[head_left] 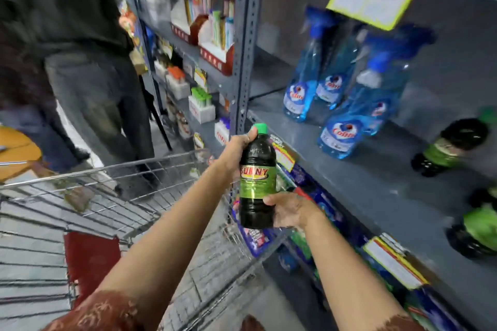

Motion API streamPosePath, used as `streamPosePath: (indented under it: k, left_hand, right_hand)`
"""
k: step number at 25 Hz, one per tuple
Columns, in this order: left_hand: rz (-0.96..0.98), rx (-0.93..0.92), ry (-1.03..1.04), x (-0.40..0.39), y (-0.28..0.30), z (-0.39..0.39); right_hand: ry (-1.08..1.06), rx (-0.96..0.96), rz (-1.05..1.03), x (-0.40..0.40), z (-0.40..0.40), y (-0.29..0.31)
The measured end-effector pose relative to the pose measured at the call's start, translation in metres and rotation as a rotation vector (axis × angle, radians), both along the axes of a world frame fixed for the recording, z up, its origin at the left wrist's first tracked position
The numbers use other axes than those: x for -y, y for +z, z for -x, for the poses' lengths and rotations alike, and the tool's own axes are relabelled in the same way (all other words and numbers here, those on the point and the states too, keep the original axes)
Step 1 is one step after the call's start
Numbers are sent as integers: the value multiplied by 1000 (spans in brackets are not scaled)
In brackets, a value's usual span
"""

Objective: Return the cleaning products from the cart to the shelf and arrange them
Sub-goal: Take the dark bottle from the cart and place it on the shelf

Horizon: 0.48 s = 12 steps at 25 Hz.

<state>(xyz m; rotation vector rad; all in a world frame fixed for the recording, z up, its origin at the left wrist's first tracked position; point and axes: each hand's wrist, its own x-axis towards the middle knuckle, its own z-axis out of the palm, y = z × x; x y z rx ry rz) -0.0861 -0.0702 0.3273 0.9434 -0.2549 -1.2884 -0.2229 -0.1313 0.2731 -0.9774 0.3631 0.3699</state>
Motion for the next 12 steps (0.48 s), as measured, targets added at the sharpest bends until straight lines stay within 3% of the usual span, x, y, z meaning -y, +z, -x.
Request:
streamPosePath:
  k: [5, 12]
  left_hand:
    - [119, 100, -149, -4, 67, 78]
    - [241, 178, -232, 16, 112, 164]
  right_hand:
    - [-58, 168, 57, -15, 77, 60]
    - [-484, 130, 188, -17, 167, 89]
